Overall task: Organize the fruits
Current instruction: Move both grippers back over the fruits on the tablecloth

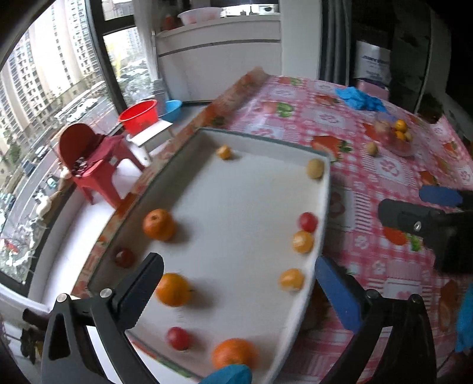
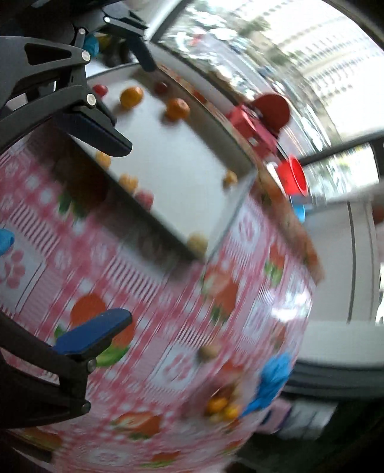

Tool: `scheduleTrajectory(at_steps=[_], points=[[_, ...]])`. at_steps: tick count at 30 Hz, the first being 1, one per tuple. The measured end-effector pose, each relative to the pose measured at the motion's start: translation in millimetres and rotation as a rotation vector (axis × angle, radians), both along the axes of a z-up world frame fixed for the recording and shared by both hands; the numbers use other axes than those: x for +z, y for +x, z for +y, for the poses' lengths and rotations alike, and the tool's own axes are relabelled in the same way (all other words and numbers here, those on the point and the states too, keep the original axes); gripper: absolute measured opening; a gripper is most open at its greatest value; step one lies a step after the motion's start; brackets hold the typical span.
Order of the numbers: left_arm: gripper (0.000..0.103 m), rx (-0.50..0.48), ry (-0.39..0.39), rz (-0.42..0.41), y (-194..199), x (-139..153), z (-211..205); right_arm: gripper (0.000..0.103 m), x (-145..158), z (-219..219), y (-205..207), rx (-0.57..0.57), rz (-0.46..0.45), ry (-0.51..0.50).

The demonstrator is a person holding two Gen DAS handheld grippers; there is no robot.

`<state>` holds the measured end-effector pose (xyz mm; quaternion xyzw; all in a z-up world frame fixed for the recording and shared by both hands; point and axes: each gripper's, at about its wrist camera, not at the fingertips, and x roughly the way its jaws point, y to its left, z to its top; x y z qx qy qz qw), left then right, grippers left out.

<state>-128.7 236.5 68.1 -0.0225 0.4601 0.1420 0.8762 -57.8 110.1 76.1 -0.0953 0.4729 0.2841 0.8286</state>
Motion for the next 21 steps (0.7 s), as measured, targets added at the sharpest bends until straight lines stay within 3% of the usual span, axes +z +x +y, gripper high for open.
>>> scheduleTrajectory(at_steps=[7,21], points=[[0.103,0.068,0.003,0.021,-15.7,-5.5,27.4,0.103,2.0,44.4,-15.9,0.1,-0.032,-0.066],[0.103,0.099,-0.006,0.03,-29.5,-10.4,41.5,0.103,6.7,47.6,-26.2,0.124,-0.058,-0.083]])
